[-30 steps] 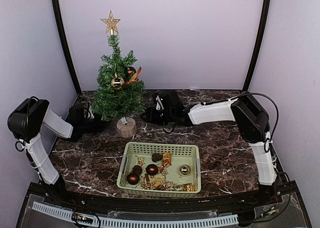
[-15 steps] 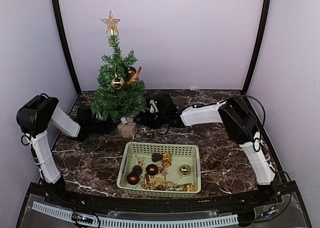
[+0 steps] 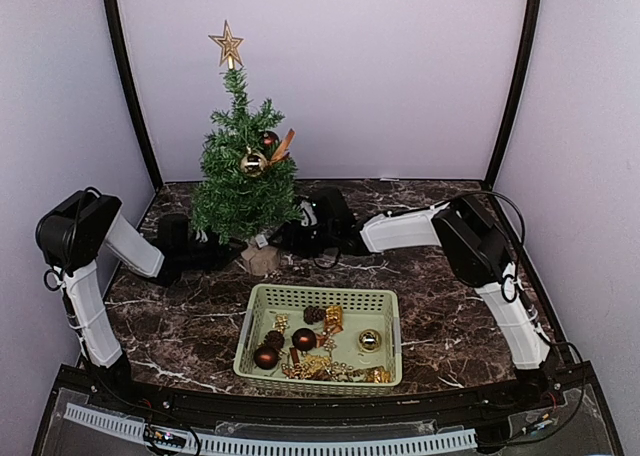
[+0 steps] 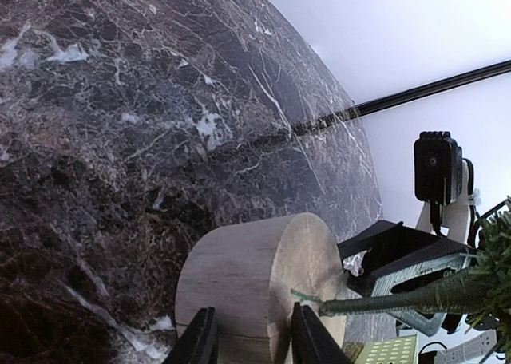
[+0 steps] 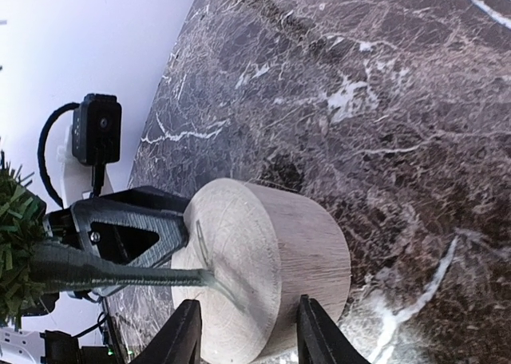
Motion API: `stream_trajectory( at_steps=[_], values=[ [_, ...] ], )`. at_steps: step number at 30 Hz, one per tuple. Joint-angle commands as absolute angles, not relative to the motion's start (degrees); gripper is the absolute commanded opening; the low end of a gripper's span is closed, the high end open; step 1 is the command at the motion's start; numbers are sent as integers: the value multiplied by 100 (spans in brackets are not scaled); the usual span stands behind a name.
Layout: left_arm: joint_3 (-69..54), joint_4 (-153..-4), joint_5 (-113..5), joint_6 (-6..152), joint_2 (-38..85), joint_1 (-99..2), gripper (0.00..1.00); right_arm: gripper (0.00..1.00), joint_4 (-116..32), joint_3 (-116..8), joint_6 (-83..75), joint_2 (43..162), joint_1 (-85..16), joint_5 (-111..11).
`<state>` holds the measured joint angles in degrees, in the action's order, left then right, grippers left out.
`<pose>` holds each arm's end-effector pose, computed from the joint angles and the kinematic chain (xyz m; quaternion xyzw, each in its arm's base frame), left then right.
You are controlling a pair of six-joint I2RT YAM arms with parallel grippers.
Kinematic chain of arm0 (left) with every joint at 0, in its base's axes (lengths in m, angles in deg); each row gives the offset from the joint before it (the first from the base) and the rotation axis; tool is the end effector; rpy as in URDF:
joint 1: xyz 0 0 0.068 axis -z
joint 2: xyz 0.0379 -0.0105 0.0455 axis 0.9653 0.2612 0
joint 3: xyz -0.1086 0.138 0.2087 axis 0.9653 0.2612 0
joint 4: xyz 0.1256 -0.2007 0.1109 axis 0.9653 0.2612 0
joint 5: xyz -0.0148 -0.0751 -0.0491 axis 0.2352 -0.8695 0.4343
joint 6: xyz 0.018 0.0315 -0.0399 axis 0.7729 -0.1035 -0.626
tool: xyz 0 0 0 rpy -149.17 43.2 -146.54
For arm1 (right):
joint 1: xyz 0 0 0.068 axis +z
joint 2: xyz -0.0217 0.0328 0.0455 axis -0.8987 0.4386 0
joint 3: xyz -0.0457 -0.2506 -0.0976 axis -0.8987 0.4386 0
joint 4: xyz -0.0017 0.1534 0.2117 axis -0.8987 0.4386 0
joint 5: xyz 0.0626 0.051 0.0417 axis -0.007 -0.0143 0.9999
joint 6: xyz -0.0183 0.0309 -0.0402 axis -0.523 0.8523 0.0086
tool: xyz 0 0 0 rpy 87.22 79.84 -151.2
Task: Decorate the small christmas tree
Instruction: Turn around the Christmas tree at the bin.
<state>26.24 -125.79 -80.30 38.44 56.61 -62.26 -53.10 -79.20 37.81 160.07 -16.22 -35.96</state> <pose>0.3274 -0.0938 0.1147 -0.0697 0.8033 -0.4772 0.3494 0.3557 0.4112 0.1387 -0.0910 0.8377 0.4899 0.2235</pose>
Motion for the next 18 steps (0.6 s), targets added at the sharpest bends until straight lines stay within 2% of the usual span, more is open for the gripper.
stream_trajectory(
  at_steps=[1, 18],
  values=[
    [2760, -12952, -8266, 3701, 5654, -5913, 32, 40, -5597, -8118, 3741, 16132, -1627, -3489],
    [2814, -13008, -8068, 3548, 5600, -5190, 31, 41, -5495, -7940, 3336, 15944, -1906, -3663]
  ],
)
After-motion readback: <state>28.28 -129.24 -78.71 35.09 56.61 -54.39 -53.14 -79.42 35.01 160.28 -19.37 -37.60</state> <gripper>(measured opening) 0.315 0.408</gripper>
